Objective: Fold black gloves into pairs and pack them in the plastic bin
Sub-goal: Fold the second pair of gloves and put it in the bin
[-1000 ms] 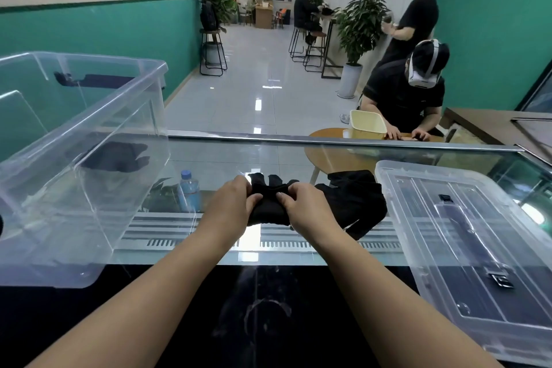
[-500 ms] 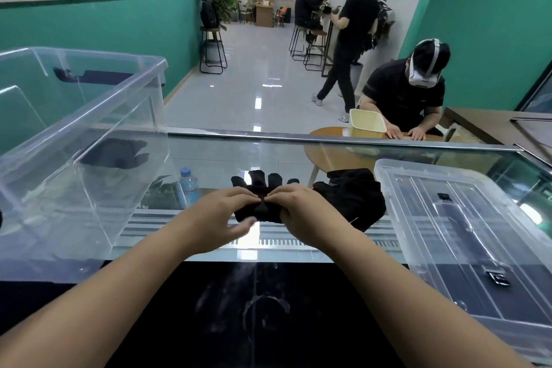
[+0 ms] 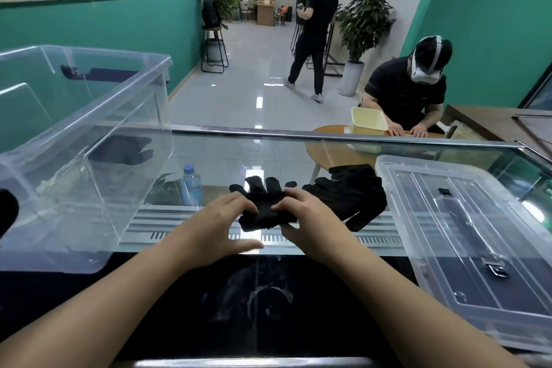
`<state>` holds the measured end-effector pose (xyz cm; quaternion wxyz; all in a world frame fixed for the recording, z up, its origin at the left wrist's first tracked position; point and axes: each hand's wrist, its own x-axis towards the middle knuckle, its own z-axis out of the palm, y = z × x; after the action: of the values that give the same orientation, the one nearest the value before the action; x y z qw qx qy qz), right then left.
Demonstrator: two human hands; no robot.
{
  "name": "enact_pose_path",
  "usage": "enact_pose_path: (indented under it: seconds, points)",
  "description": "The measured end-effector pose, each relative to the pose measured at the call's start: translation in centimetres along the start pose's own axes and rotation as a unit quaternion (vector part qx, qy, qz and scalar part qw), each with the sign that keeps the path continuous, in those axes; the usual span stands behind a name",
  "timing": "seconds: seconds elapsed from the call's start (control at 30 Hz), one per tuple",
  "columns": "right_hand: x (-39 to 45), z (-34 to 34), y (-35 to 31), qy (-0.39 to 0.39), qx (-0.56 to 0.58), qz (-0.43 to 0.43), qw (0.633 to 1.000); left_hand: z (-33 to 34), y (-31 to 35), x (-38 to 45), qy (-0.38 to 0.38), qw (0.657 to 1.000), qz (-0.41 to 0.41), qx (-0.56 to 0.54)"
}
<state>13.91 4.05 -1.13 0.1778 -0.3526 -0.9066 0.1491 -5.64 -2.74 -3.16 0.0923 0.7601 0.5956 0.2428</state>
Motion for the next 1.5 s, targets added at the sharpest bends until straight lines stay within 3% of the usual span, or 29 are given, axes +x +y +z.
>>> enact_pose_path:
  seconds: [0.17, 0.3, 0.4, 0.47, 0.77, 1.03, 1.33, 1.5]
  points:
    - [-1.8, -0.6, -0.7, -0.042, 0.019, -0.036, 0.998, 0.6, 1.3, -1.6, 0.038, 0.998, 0.039, 0.022]
    - [-3.0, -1.3, -1.3, -0.052, 0.002, -0.063, 0.997, 1.3, 2.3, -2.9, 0.064, 0.997, 0.000, 0.037]
    - [-3.3, -1.6, -1.3, -0.063, 0.004, -0.063, 0.996, 1.1, 2.8, -2.9, -0.004, 0.999, -0.041, 0.015]
    - [-3.4, -1.5, -1.2, -0.075, 0.014, -0.058, 0.995, 0.7, 2.7, -2.7, -0.034, 0.999, -0.023, 0.005]
    - [-3.5, -1.0, -1.3, -0.066, -0.021, -0.071, 0.995, 0.2, 2.2, -2.6, -0.054, 0.998, -0.028, -0.002]
    - [-1.9, -2.1, -1.5, -0.058, 0.027, 0.026, 0.998, -1.8, 2.7, -1.4, -0.036, 0.990, -0.110, -0.081]
    - [1.8, -1.3, -1.3, -0.043, 0.080, 0.166, 0.982, -0.7, 3.7, 1.2, 0.142, 0.943, -0.258, -0.154]
    - [2.8, -1.7, -1.3, -0.055, 0.115, 0.192, 0.973, -0.7, 3.8, 2.4, 0.151, 0.931, -0.297, -0.150]
